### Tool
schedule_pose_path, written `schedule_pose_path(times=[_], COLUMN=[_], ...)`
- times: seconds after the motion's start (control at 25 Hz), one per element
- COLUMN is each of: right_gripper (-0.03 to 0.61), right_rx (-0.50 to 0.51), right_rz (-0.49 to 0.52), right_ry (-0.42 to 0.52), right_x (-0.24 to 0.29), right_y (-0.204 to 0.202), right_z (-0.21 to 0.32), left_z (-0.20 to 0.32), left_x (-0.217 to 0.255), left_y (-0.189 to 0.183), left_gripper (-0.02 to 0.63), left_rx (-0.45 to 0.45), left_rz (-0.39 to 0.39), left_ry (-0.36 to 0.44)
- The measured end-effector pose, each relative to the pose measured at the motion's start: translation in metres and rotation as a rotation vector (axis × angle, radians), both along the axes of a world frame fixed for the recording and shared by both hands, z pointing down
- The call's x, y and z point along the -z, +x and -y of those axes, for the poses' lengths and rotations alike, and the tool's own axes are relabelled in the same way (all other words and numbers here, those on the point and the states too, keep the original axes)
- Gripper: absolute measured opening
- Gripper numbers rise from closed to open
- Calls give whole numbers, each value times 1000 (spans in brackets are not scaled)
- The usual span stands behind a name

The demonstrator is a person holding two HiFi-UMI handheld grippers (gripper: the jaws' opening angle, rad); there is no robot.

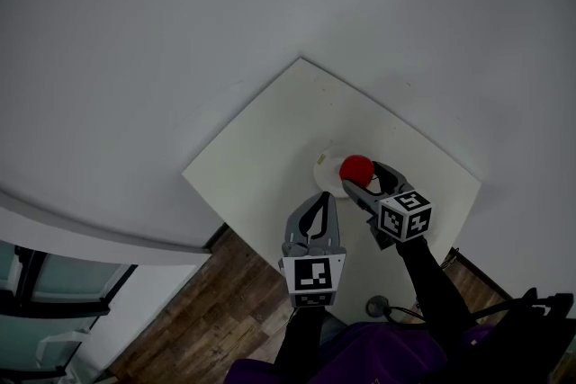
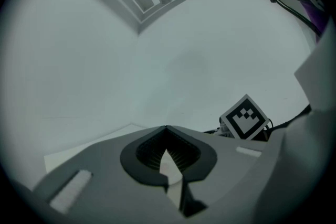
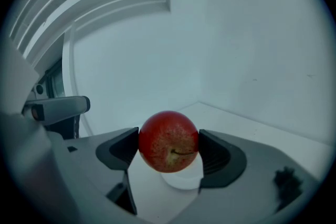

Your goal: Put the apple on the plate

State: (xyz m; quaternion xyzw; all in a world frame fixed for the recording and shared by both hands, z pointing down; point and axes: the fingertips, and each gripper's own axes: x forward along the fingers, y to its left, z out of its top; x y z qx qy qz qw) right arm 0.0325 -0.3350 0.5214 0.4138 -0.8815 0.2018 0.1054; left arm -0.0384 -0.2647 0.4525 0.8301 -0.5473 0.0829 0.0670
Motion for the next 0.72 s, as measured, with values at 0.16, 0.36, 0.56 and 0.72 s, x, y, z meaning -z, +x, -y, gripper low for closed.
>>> schedule_pose_path(times=[0.16, 0.36, 0.56, 0.72], right_gripper=[360, 360, 360, 360], right_rx=[3, 11, 15, 23], right_rz=[-8, -28, -48, -58], right_ry=[-11, -32, -58, -74], right_x=[-5, -17, -30, -37], right_y=[-2, -3, -5, -5], right_z=[4, 6, 8, 9], left_z=[4, 5, 7, 9], left_x=[-5, -14, -22, -28], left_y=[-1, -2, -3, -1], left_gripper=[6, 6, 6, 6], left_rx=[4, 10, 9, 5], left_rz=[-12, -15, -14, -21], left_ry=[-9, -51, -54, -72])
